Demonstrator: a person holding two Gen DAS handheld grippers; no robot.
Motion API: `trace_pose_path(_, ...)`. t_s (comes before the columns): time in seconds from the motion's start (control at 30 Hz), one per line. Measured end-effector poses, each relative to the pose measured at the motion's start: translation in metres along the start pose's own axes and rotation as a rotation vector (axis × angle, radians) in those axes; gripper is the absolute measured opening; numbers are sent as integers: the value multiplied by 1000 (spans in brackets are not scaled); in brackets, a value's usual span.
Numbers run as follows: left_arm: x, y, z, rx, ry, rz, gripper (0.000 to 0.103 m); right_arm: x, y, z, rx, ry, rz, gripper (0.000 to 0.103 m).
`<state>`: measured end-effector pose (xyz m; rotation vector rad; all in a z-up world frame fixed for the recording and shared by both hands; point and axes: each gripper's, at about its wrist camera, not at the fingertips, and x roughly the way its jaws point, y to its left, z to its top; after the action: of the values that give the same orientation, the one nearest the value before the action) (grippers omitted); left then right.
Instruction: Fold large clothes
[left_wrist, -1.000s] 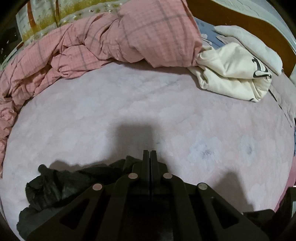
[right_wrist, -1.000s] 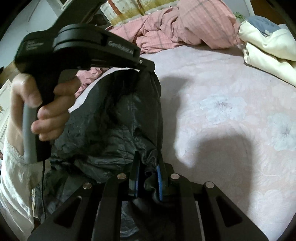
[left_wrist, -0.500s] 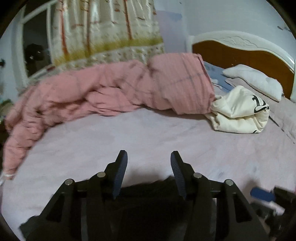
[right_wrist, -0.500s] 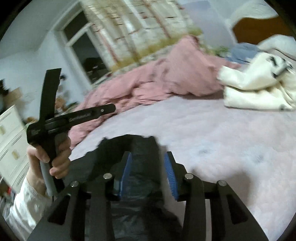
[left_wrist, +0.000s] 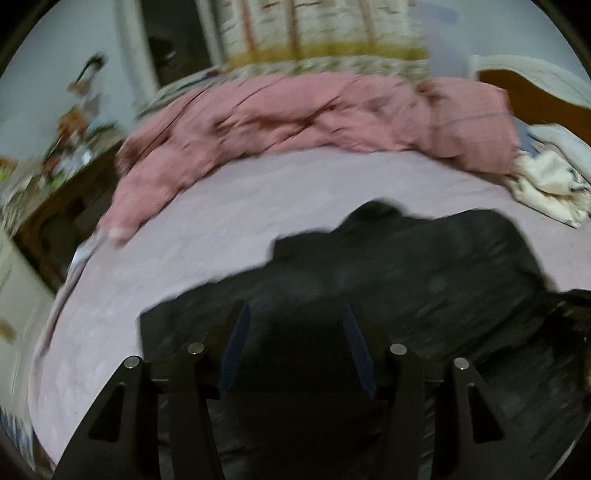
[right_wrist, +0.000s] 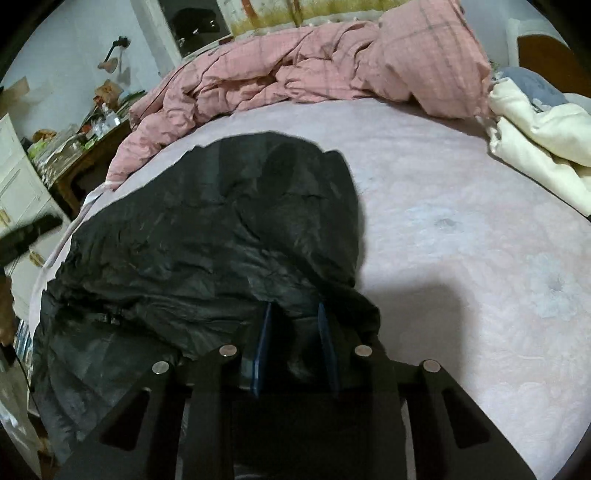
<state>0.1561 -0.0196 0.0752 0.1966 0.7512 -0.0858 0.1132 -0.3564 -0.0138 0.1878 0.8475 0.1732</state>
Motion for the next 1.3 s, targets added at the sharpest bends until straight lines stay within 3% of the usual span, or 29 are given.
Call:
trace_pose_path(0.1, 14, 40, -20, -87, 61, 0, 52, -10, 1, 1, -19, -43, -21, 27)
trace_pose_path(0.27, 40, 77, -47, -149, 138, 39, 52, 0, -2, -1, -12, 2, -45, 27)
trace_pose_path(0.4, 61, 87, -69, -184, 234, -3, 52, 7, -3, 0, -14, 20, -52, 27)
trace_pose_path(0.57, 60, 86, -80, -165, 227, 12, 54, 9, -2, -1, -15, 22, -58, 27)
trace_pose_path(0.67, 45, 86, -80, -177, 157, 29, 53, 0, 2, -1, -8, -10, -92, 27)
trace_pose_path(0.83, -3, 78, -80, -156, -32, 76, 53, -33, 20, -11, 18, -90, -137, 27)
trace_pose_path(0.97, -42, 68, -85, -153, -164, 90, 53, -57, 38, -22, 6, -130, -121, 27)
trace_pose_path(1.1, -75, 57, -100, -137, -314, 159, 53, -84, 61, -35, -37, -205, -162, 27)
trace_pose_path(1.3, -96, 45, -124, -107, -383, 147, 53, -109, 77, -52, -62, -254, -173, 29)
